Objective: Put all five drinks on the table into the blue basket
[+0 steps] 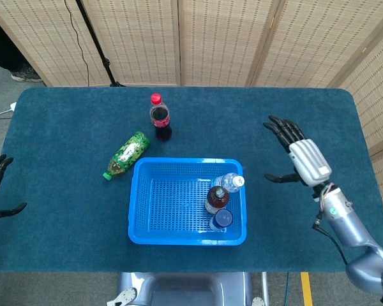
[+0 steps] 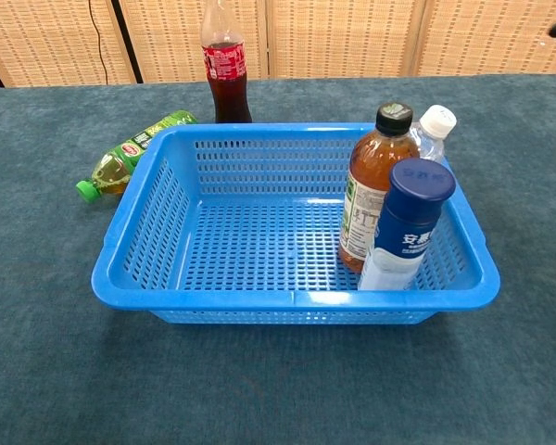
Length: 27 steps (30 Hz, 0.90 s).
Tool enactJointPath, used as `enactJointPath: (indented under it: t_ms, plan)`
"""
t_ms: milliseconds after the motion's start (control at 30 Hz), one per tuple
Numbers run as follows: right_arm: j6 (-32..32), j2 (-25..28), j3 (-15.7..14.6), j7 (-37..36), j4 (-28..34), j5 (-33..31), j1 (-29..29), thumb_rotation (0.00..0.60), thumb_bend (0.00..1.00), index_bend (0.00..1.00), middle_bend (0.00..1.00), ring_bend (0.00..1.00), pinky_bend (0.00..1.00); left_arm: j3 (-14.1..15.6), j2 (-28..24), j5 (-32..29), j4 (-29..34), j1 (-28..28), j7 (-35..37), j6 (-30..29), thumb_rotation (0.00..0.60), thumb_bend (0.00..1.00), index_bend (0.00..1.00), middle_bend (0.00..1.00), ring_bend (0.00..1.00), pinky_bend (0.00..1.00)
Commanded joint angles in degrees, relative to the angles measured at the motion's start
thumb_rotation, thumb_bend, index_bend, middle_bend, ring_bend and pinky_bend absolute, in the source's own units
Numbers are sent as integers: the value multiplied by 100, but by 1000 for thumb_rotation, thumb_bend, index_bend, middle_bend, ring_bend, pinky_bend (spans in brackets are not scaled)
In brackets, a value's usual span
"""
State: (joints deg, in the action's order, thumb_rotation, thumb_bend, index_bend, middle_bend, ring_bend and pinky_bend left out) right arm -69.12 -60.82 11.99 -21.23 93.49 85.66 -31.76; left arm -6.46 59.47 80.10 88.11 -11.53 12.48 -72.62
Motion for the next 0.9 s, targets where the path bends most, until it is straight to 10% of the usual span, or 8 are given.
enactJointPath:
  t_ms: [33,467,900]
  plan:
    - [-564,88,-409,287,-261,387,536,600,0,47,0,0,11,-23,36,324,-269,-257,-52,114,600,147,0,0,0,0]
    - [-1367,-332,-961,193,-1188,627,1393,600,0,8,0,0,12,-133,96,244,-156,-1013,686,1055,600,147,0,0,0,0]
    - [-1659,-170,-936,-40,-991,651,1642,600,0,5,0,0,26,-554,978,-868,-328,-1907,-72,2044,600,147,0,0,0,0]
